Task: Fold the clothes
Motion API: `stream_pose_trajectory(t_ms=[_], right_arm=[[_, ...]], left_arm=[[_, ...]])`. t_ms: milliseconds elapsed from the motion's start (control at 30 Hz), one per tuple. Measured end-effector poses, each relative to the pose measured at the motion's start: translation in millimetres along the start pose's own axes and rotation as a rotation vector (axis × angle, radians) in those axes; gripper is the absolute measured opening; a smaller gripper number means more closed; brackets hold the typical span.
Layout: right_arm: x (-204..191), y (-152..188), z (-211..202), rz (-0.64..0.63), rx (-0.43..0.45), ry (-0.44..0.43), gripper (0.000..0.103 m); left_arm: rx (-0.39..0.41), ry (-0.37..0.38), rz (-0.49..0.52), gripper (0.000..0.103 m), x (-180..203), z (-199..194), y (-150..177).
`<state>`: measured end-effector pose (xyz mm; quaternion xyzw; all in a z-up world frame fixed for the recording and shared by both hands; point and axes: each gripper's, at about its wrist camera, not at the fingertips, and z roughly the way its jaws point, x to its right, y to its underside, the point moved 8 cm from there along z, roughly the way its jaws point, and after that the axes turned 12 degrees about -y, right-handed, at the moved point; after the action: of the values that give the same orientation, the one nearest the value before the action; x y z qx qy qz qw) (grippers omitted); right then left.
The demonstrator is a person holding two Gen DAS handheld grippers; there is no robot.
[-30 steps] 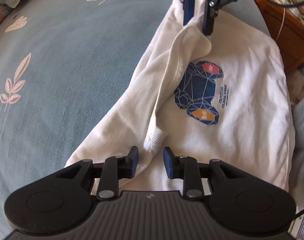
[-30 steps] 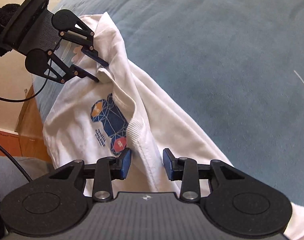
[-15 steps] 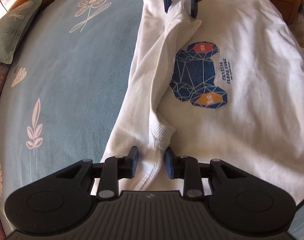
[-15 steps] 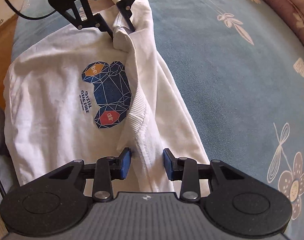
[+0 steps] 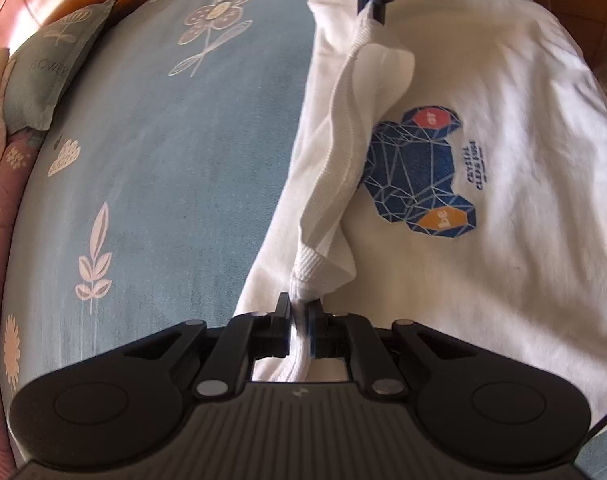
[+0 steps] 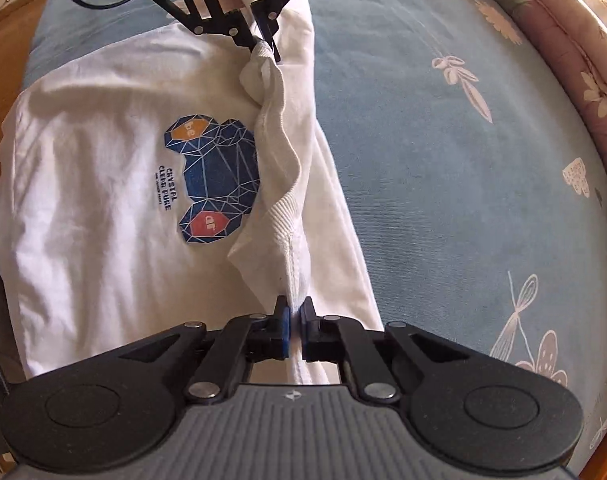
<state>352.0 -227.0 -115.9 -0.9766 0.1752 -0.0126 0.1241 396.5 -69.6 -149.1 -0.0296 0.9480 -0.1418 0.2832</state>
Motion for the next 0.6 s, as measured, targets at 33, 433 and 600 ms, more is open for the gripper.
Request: stream_pose_trajectory(t_ms=[33, 433, 600], right_arm=[[4, 0, -3, 0.010, 0.005, 0.013, 0.008], [102, -23, -20, 0.127, 0.088, 0.226, 0.008], [141, -31, -14, 0.161, 0.113, 0.288, 0.008]], left_arm=[[-0.001, -0.012, -0.032, 0.005, -8, 0, -1], [-0.012, -0.129, -0.329, 0.003, -109, 27, -5], [-0.032, -0.158, -0.387, 0.003, -141, 52, -1]])
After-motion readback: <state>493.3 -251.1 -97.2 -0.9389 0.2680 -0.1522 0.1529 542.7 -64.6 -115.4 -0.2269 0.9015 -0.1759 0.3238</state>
